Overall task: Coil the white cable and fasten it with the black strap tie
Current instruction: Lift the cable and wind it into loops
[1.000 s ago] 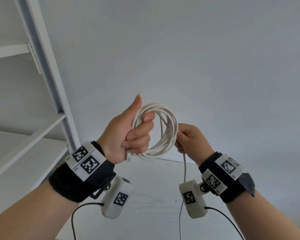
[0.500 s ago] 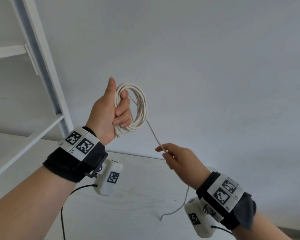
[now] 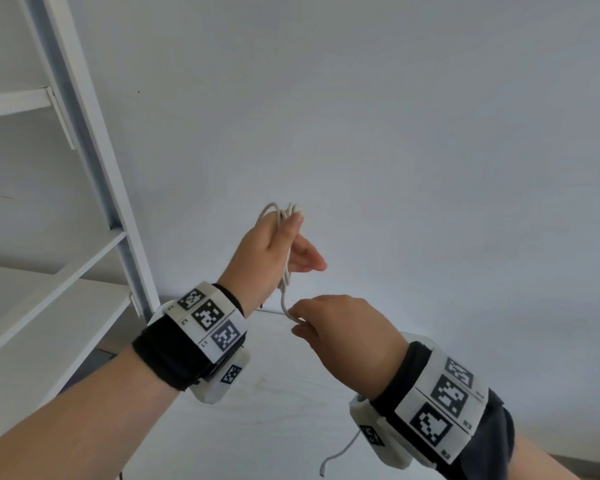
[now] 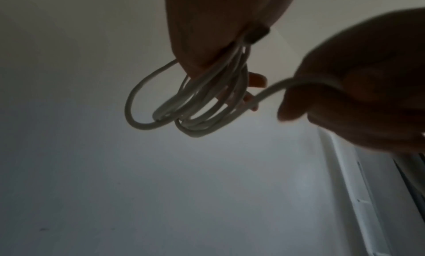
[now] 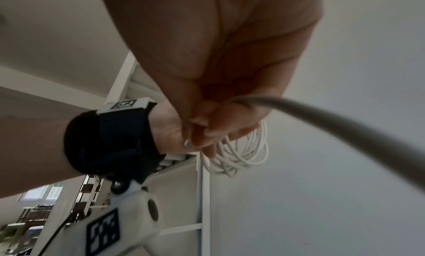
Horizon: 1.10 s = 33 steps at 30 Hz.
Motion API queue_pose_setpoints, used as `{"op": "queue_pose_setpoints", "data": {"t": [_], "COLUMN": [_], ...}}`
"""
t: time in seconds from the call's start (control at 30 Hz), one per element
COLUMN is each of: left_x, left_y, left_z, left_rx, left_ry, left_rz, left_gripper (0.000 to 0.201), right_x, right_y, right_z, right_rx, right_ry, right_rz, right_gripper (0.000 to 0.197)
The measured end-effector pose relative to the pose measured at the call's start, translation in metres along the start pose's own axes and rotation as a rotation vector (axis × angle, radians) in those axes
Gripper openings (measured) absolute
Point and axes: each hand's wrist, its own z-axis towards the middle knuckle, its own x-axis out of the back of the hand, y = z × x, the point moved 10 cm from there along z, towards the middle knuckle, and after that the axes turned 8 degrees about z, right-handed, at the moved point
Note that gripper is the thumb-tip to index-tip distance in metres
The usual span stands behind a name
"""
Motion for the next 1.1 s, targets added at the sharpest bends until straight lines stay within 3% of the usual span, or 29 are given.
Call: {"op": "queue_pose_setpoints", "data": {"t": [0.1,0.23,0.4,0.47,0.63,0.8,0.97,1.1], "left_x": [-0.007,-0.013,-0.025,-0.025,-0.025,-0.031,-0.039,-0.043], "left_y": [-0.003,-0.008,-0.022,-0.022,-0.016,-0.020,-0.021,-0.029], "left_z": [-0.005,-0.011,-0.014,-0.015,-0.018,-0.027,-0.037,-0.045], "left_rx": [-0.031,-0.072,0.048,0.057,0.025,0.078,0.089,0.144], "left_ry": [-0.010,-0.048,-0.117,-0.123,-0.174,-0.272,-0.404,-0.506], "left_rz": [0.198,0.299,0.092,0.153,0.178,0.199,0.179,0.120], "left_gripper": [0.034,0.069,0.051,0.046,0.066,0.053,0.050,0.059], "right_x": [0.019,0.048,0.059,0.057,0.052,0.059,0.071,0.088], "right_y": [-0.006,-0.004,-0.002,-0.002,-0.001,0.004,0.017,0.031], "right_z": [0.003,0.002,0.004,0.004,0.006,0.008,0.006,0.005], "right_rx": [0.012,0.033,0.055,0.068,0.088,0.055,-0.007,-0.036], "right_ry": [0.074,0.190,0.215,0.197,0.086,0.029,0.047,0.103], "right_rz": [0.047,0.124,0.181,0.242,0.204,0.181,0.228,0.274], "right_gripper": [0.021,0.020,0.020,0.017,0.011,0.006,0.019,0.028]}}
